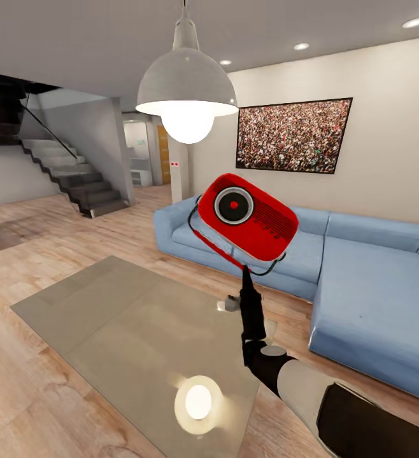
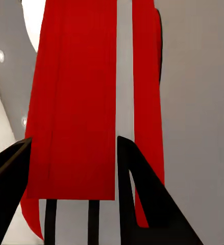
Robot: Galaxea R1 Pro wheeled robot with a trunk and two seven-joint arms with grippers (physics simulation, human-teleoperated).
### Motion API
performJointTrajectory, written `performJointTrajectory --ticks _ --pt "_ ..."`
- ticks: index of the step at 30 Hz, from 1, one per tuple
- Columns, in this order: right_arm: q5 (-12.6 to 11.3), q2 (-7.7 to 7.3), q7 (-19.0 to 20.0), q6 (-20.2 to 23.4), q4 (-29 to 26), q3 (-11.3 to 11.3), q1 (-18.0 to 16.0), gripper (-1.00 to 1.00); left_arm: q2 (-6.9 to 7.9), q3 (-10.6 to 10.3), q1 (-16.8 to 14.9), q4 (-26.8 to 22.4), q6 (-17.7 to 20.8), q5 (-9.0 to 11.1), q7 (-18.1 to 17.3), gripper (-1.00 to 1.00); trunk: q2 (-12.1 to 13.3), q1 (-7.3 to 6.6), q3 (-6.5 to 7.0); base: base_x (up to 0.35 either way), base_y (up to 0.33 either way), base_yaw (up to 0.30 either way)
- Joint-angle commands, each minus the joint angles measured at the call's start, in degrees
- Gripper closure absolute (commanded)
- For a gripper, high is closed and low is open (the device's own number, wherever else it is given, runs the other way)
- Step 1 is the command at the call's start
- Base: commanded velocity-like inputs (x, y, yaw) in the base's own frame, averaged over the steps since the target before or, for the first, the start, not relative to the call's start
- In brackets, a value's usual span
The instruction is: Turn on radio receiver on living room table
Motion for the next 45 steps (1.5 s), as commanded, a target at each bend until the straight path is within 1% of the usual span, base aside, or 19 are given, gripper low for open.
performJointTrajectory --ticks 1,3,4,5,9,11,18,22,29,31,32,33,34,35,36,40,42,43,45 --pt "1.1 -0.01 0.0 1.6 0.0 1.8 0.0 1.00 0.00 0.0 0.0 0.0 0.0 0.0 0.0 -1.00 0.0 0.00 0.00 0.000 0.000 0.000" --pt "3.6 -0.03 0.0 3.7 0.0 3.6 0.0 1.00 0.00 0.0 0.0 0.0 0.0 0.0 0.0 -1.00 0.0 0.00 0.00 0.000 0.000 0.000" --pt "5.5 -0.03 0.0 4.5 0.0 4.7 0.0 1.00 0.00 0.0 0.0 0.0 0.0 0.0 0.0 -1.00 0.0 0.00 0.00 0.000 0.000 0.000" --pt "6.7 -0.03 0.0 5.0 0.0 5.3 0.0 1.00 0.00 0.0 0.0 0.0 0.0 0.0 0.0 -1.00 0.0 0.00 0.00 0.000 0.000 0.000" --pt "12.0 -0.10 0.0 9.7 0.2 6.9 0.1 1.00 -0.02 0.0 0.0 0.0 0.0 0.0 0.0 -1.00 0.0 0.00 0.00 0.000 0.000 0.000" --pt "13.3 -0.12 0.0 10.5 0.2 7.1 0.6 1.00 -0.07 0.0 0.0 0.0 0.0 0.0 0.0 -1.00 0.0 0.00 0.00 0.000 0.000 0.000" --pt "13.9 -0.37 0.0 11.2 0.3 7.1 1.1 1.00 -0.04 0.0 0.0 0.0 0.0 0.0 0.0 -1.00 0.0 0.00 0.00 0.000 0.000 0.000" --pt "14.1 -0.35 0.0 11.4 0.3 7.2 3.2 1.00 -0.20 0.0 0.0 0.1 0.0 -0.1 0.0 -1.00 0.0 0.00 0.00 0.000 0.000 0.000" --pt "14.4 -0.33 0.0 12.5 0.3 7.2 3.7 1.00 -0.24 0.0 0.0 0.1 0.0 0.0 0.0 -1.00 0.0 0.00 0.00 0.000 0.000 0.000" --pt "14.3 -0.40 0.0 12.5 0.3 7.2 3.7 1.00 -0.31 -0.7 0.0 -0.6 0.1 0.2 -0.2 -1.00 0.0 0.00 0.00 0.000 0.000 0.000" --pt "14.3 -0.43 0.0 12.5 0.3 7.2 3.7 1.00 -0.29 -1.6 0.0 -1.4 0.1 0.3 -0.6 -1.00 0.0 0.00 0.00 0.000 0.000 0.000" --pt "14.2 -0.45 0.0 12.5 0.3 7.2 3.7 1.00 -0.26 -3.7 0.0 -3.3 0.3 0.3 -1.4 1.00 0.0 0.00 0.00 0.000 0.000 0.000" --pt "14.1 -0.46 0.0 12.4 0.3 7.2 3.7 1.00 -0.28 -5.2 0.0 -4.7 0.5 0.3 -1.9 1.00 0.0 0.00 0.00 0.000 0.000 0.000" --pt "13.8 -0.52 0.0 12.3 0.3 7.2 3.7 1.00 -0.42 -7.6 0.0 -7.3 0.7 0.4 -2.4 1.00 0.0 0.00 0.00 0.000 0.000 0.000" --pt "13.8 -0.54 0.0 12.3 0.3 7.1 3.7 1.00 -0.48 -8.5 0.0 -8.5 0.8 0.4 -2.5 1.00 0.0 0.00 0.00 0.000 0.000 0.000" --pt "13.7 -0.56 0.0 12.2 0.3 7.1 3.7 1.00 -1.43 -10.0 0.0 -11.5 1.4 0.4 -2.6 1.00 0.0 0.00 0.00 0.000 0.000 0.000" --pt "13.7 -0.56 0.0 12.4 0.3 7.1 3.7 1.00 -1.71 -11.2 0.0 -13.7 2.6 0.2 -2.7 1.00 0.0 0.00 0.00 0.000 0.000 0.000" --pt "13.6 -0.56 0.0 12.4 0.3 7.1 3.7 1.00 -1.73 -12.4 0.0 -15.8 4.2 0.3 -2.8 1.00 0.0 0.00 0.00 0.000 0.000 0.000" --pt "13.6 -0.57 0.0 12.5 0.4 7.1 3.7 1.00 -1.69 -16.0 0.0 -25.3 14.2 0.4 -2.9 1.00 0.0 0.00 0.00 0.000 0.000 0.000"
